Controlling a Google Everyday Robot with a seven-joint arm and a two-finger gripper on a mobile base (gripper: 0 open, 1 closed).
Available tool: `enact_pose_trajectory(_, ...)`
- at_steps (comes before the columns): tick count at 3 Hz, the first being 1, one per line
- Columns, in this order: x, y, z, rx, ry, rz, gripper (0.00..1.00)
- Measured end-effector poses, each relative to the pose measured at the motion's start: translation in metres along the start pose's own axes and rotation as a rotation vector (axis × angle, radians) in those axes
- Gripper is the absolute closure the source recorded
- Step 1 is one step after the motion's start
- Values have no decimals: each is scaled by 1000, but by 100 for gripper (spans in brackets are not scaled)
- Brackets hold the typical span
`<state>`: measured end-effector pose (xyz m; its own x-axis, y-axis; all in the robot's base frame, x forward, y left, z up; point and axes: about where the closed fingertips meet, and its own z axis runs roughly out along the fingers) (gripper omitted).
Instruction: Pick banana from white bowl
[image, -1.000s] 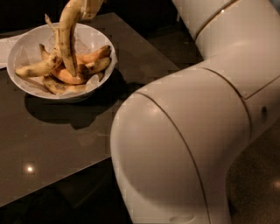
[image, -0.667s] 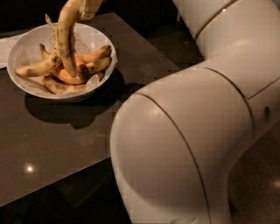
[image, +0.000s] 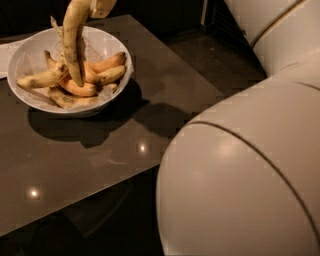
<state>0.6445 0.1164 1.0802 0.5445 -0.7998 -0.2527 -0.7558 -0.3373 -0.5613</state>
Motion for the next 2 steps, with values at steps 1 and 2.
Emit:
enact_pose_trajectory(1, 0, 0, 0, 0, 0, 0, 100)
enact_pose_trajectory(2, -4, 4, -12, 18, -2, 24, 100)
